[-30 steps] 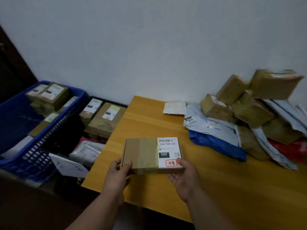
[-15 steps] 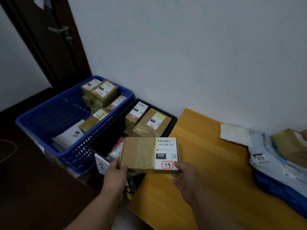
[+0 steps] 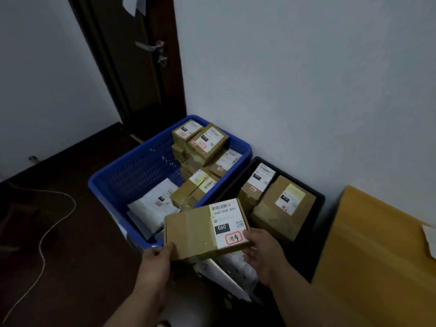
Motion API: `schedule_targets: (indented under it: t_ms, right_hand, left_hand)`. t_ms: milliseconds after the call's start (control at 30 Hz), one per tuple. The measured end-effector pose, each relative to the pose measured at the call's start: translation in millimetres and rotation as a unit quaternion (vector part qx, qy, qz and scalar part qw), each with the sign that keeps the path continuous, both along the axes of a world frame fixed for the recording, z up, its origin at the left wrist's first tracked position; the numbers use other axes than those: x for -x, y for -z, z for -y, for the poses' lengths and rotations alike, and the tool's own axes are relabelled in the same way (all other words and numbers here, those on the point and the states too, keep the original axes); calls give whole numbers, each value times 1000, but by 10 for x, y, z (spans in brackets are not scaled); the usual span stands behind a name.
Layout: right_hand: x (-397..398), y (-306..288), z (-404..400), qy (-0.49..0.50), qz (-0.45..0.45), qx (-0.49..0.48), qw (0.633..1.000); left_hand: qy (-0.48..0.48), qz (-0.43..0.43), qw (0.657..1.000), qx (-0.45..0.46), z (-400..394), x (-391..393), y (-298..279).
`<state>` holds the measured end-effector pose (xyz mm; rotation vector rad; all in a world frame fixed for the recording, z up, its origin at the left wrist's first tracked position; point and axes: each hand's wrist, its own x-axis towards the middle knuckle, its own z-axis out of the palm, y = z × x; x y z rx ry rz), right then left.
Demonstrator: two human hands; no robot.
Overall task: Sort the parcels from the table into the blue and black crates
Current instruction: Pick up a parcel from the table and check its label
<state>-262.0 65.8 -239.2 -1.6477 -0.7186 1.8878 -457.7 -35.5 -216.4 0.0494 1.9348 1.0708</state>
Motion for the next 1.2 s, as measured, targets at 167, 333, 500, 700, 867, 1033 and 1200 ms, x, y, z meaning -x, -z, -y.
schedule_targets:
  t_ms: [167,333,500,700,867,1033,1200]
  right_hand:
    - [872,75,-13,21,-29,45,998]
    - [1287,182,-96,105,-19,57,993]
    - [1580,204,-321,88,0,65,994]
    - [1876,307,-604,28,2,88,996]
    - [1972,390,-1072,-27,-1,82,996]
    - [2049,504,-1480,-72,10,65,995]
    - [2113,765,-1644,-69,28,66,995]
  left_hand:
    - [24,43,999,-9,-22,978,7]
    - [21,172,984,-26,-191,1398,77]
    - [36,224,974,-21,-433,1397,162]
    - [86,217,972,-6,-842,1545,290]
    - [63,210,976,6,-1273,1654,343]
    - [30,210,977,3,-1654,1676,496]
    - [35,207,977,17,-1976,1612,707]
